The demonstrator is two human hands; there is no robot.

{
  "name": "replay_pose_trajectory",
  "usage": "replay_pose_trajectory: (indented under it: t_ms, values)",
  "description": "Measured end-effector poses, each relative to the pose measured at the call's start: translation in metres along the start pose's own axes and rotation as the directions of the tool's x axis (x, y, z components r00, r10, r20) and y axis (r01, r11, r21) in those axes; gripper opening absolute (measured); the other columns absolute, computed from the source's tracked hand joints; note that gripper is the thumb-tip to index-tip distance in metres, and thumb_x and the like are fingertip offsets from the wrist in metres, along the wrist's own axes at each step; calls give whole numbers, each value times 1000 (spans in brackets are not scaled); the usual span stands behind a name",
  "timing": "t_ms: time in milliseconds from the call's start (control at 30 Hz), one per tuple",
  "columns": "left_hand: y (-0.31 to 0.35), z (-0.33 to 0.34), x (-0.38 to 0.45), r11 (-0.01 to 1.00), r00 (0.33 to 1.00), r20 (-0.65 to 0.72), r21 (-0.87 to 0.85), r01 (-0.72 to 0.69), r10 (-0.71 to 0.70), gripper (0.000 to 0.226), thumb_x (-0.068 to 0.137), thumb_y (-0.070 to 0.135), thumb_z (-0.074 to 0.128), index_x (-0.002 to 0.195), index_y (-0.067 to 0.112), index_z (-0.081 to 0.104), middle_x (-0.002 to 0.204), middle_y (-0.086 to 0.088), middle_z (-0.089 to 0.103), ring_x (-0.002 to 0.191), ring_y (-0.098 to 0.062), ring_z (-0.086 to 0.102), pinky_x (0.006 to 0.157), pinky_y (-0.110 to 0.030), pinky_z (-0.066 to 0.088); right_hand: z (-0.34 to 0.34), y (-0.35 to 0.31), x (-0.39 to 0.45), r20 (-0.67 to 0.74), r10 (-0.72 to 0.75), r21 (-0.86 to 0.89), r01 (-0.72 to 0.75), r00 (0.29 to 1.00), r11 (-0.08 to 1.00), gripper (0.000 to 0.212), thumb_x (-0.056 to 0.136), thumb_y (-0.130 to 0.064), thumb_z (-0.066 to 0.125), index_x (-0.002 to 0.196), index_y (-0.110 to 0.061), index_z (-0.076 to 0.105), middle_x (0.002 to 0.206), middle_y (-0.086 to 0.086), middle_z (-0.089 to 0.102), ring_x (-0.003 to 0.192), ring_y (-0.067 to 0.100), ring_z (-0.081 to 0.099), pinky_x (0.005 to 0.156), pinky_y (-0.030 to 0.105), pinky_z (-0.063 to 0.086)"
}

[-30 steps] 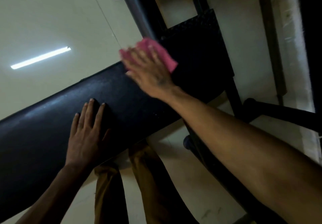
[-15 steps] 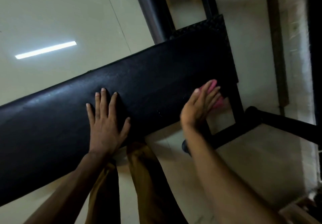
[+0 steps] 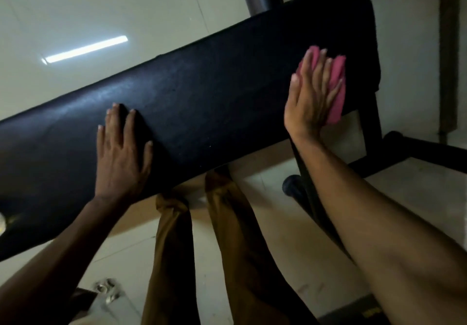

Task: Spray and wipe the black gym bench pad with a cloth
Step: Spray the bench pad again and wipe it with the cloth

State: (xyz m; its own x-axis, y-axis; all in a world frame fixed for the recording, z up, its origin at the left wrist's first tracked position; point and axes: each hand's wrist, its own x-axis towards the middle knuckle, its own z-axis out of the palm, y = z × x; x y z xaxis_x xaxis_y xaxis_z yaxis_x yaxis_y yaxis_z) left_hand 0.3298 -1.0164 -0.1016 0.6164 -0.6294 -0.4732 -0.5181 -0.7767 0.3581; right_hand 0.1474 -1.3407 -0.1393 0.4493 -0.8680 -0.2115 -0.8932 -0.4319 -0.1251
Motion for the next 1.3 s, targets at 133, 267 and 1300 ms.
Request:
replay_pose_trajectory:
  t_ms: [133, 267, 1300]
  values:
    - [-21, 10, -35, 1000, 999, 49, 22, 19, -20, 73, 105, 37, 42, 162, 17, 1, 170, -12, -8, 157, -25, -8, 127, -52, 3, 22, -88, -49, -51, 150, 54, -148, 987, 988, 58, 106, -45, 20, 159, -23, 23, 168, 7, 15, 156, 27, 11, 121, 60, 7]
    - [-9, 18, -45, 997, 999, 15, -53, 48, -47, 72, 103, 47, 31, 162, 14, 5, 170, -12, -6, 157, -26, -5, 127, -49, 2, 40, -122, -147, 301, -572, 16, 596, 763, 803, 61, 105, -46, 19, 161, -22, 15, 169, 6, 5, 156, 25, 5, 122, 61, 1]
    - [44, 48, -22, 998, 998, 0, 20, 59, -59, 78, 100, 52, 24, 161, 6, 8, 169, -15, -5, 156, -28, -9, 126, -55, 0, -26, 8, 41, 356, -686, -231, 771, 635, 594, 61, 105, -54, 23, 160, -33, 11, 169, 6, 10, 156, 27, 8, 124, 57, 1]
